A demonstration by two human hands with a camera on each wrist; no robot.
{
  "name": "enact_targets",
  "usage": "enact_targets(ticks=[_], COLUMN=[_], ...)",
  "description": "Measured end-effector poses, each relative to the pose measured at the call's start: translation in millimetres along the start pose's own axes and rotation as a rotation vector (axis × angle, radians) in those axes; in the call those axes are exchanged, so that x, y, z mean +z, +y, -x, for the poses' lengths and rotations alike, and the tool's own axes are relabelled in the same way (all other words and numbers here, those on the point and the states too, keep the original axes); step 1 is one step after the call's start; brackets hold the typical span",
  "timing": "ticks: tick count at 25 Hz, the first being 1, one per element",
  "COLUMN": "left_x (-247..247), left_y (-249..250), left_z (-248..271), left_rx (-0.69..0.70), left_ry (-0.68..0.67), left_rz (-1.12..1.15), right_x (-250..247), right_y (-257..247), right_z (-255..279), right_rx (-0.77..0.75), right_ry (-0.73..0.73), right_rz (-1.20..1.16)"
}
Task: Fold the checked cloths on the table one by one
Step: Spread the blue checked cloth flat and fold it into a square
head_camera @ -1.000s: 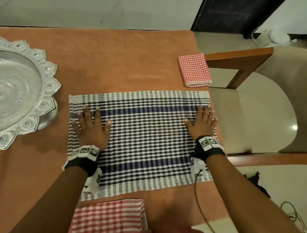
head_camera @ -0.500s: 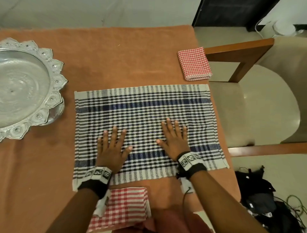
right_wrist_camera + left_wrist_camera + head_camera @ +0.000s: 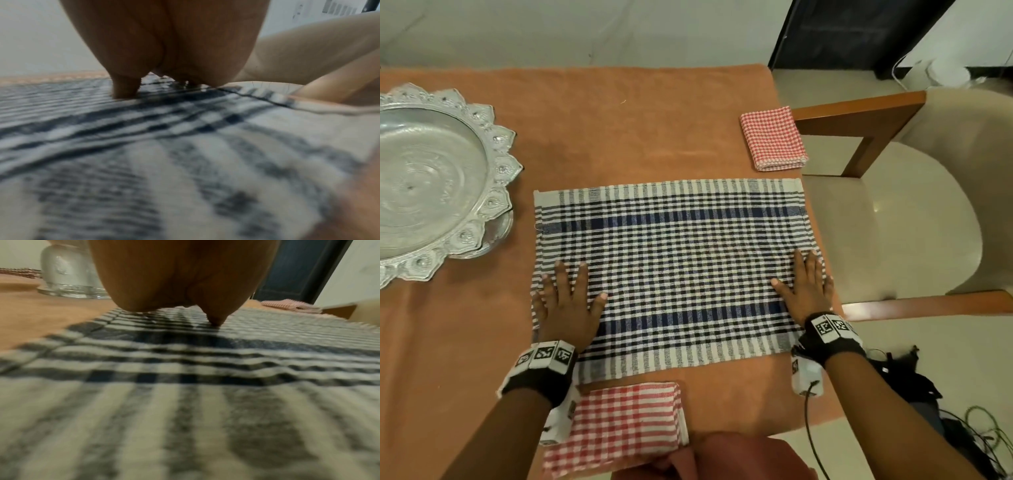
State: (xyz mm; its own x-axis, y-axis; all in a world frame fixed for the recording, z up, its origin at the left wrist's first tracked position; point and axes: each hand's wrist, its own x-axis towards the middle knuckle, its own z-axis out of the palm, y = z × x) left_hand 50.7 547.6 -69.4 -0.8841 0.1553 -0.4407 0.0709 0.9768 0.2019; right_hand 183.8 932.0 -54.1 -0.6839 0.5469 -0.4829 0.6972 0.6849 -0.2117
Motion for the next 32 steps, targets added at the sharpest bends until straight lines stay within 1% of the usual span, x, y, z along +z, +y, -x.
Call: enact_targets(ticks=[1,2,3,4,5,6,7,8,9,11,12,13,15,17,19,20,21,22,23,24,25,26,27,28,30,31,32], left_x=[0.1,1.7,7.5,13.1,21.0,29.7,39.1,51.1,59.2,69.3,70.7,70.2,64.9,49.0,36.9,36.7,47.7,56.0,52.7,39.7,13.6,4.4,-3.4,-7.1,-12.9,-11.3,-11.4], left_y=[12.6,30.1,48.5,66.9,81.9,93.2,97.9,94.1,88.8,76.7,70.7,64.3,51.9,32.9,15.8,7.6,-4.3,-15.7,-19.5,-10.5,4.8,9.1,7.8,4.5,-5.9,-14.4,-21.2], left_z=[7.9,18.4,29.3,40.2,49.8,55.8,59.7,61.6,63.2,63.8,61.7,61.7,58.2,51.3,44.6,41.2,33.2,24.5,26.0,31.4,37.2,43.7,52.4,60.9,79.1,84.5,89.9], left_rx=[0.052,0.129,0.21,0.267,0.292,0.284,0.249,0.214,0.209,0.265,0.266,0.23,0.109,-0.04,-0.112,-0.149,-0.196,-0.144,-0.096,-0.121,-0.12,-0.1,-0.078,-0.097,-0.216,-0.301,-0.381], left_ry=[0.078,0.143,0.166,0.155,0.12,0.077,0.023,-0.03,-0.048,-0.028,-0.03,-0.034,0.023,0.047,0.046,0.038,-0.059,0.023,0.041,-0.066,-0.004,0.066,0.049,0.123,0.251,0.245,0.192], left_rz=[-0.005,-0.002,0.004,0.004,0.003,-0.01,-0.038,-0.081,-0.111,-0.147,-0.165,-0.168,-0.112,-0.064,-0.093,-0.144,-0.177,-0.178,-0.191,-0.201,-0.188,-0.125,-0.01,0.079,0.086,0.121,0.173], right_x=[-1.9,-1.1,2.1,8.5,19.8,35.9,52.5,66.6,77.6,86.1,86.1,82.9,72.0,58.3,45.9,42.4,40.5,40.8,40.8,42.1,41.2,40.0,37.7,35.1,29.7,27.9,26.2], right_y=[-12.9,-30.3,-52.9,-79.4,-104.6,-124.1,-136.2,-139.4,-132.5,-106.7,-92.5,-78.2,-45.1,-1.1,40.8,54.6,61.4,62.9,60.9,60.8,58.4,57.6,56.8,56.6,49.3,42.4,32.2], right_z=[3.7,9.3,17.5,29.8,44.5,59.2,71.9,80.1,82.0,79.5,77.3,77.9,76.5,74.4,71.5,69.8,68.0,67.1,66.6,66.9,67.3,68.2,68.2,66.9,61.1,58.1,54.5], right_rx=[0.022,0.002,-0.081,-0.214,-0.359,-0.487,-0.575,-0.619,-0.629,-0.613,-0.603,-0.58,-0.479,-0.317,-0.169,-0.138,-0.128,-0.13,-0.123,-0.11,-0.113,-0.132,-0.151,-0.166,-0.155,-0.135,-0.122], right_ry=[0.018,0.051,0.078,0.075,0.034,-0.031,-0.11,-0.178,-0.212,-0.195,-0.173,-0.157,-0.134,-0.094,-0.056,-0.045,-0.043,-0.044,-0.041,-0.038,-0.018,0.03,0.084,0.129,0.175,0.191,0.223], right_rz=[-0.007,-0.001,0.006,0.011,0.028,0.056,0.087,0.114,0.144,0.211,0.241,0.262,0.305,0.286,0.218,0.189,0.172,0.16,0.15,0.139,0.133,0.131,0.126,0.116,0.119,0.126,0.126])
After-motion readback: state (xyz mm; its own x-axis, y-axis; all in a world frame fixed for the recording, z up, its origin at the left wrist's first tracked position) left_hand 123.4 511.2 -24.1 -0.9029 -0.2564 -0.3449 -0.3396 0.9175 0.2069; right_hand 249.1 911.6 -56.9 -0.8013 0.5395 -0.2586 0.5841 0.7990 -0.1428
